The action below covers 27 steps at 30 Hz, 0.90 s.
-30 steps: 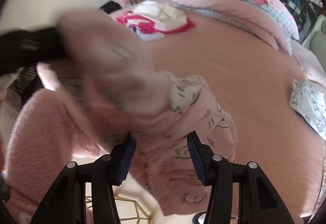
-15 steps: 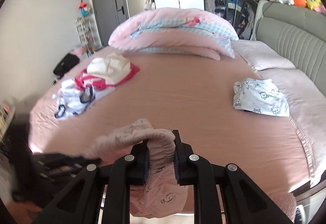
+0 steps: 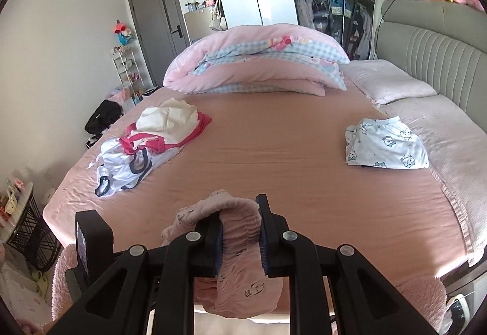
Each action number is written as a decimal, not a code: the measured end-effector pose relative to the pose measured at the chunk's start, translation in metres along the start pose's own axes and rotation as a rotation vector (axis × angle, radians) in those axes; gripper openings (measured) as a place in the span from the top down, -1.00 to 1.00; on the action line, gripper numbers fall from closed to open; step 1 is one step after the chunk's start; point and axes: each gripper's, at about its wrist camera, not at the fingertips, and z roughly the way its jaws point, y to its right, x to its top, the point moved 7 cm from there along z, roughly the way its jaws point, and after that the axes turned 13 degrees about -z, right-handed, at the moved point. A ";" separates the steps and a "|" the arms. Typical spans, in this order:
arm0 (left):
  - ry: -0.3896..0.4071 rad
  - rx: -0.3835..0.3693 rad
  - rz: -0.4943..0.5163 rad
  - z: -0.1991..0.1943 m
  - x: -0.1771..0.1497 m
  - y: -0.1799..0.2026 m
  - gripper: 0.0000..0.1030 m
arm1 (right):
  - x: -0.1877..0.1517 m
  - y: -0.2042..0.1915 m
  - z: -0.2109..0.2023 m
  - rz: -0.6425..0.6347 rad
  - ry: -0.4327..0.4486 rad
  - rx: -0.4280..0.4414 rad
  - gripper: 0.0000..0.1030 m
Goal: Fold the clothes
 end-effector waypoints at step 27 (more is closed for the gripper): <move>0.330 -0.235 -0.199 -0.141 0.077 -0.015 0.93 | -0.156 0.017 0.103 -0.064 -0.511 -0.013 0.55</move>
